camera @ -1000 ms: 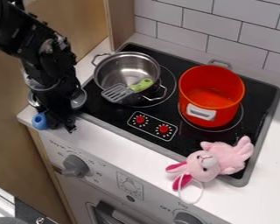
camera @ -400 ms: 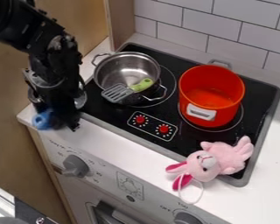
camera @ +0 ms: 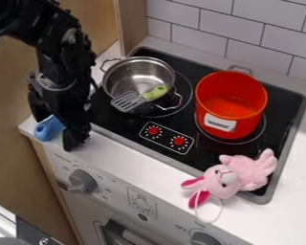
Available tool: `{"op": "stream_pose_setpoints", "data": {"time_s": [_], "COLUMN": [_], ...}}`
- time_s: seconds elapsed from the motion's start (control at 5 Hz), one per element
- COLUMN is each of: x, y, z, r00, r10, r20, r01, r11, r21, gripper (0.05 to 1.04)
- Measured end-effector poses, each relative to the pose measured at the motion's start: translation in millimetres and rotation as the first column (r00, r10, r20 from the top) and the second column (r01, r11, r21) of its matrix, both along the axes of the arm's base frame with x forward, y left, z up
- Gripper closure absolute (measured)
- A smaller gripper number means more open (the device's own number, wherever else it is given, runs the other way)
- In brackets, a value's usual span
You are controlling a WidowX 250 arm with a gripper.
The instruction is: Put the blue spoon to the left corner of the stove
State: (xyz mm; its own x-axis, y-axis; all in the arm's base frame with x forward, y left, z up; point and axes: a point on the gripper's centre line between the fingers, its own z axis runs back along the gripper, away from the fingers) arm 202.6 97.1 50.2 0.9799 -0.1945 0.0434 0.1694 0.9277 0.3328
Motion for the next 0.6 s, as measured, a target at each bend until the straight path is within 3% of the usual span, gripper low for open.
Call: {"op": "stream_pose_setpoints", "data": {"time_s": [0.6], "x": [-1.3], "y": [-1.2], "z": [34.9], "r00": [0.999], "r10": [-0.003], "r20": [-0.036], "r01": [0.004], "r11": [1.000], "r21": [0.019], "gripper": [0.084]}}
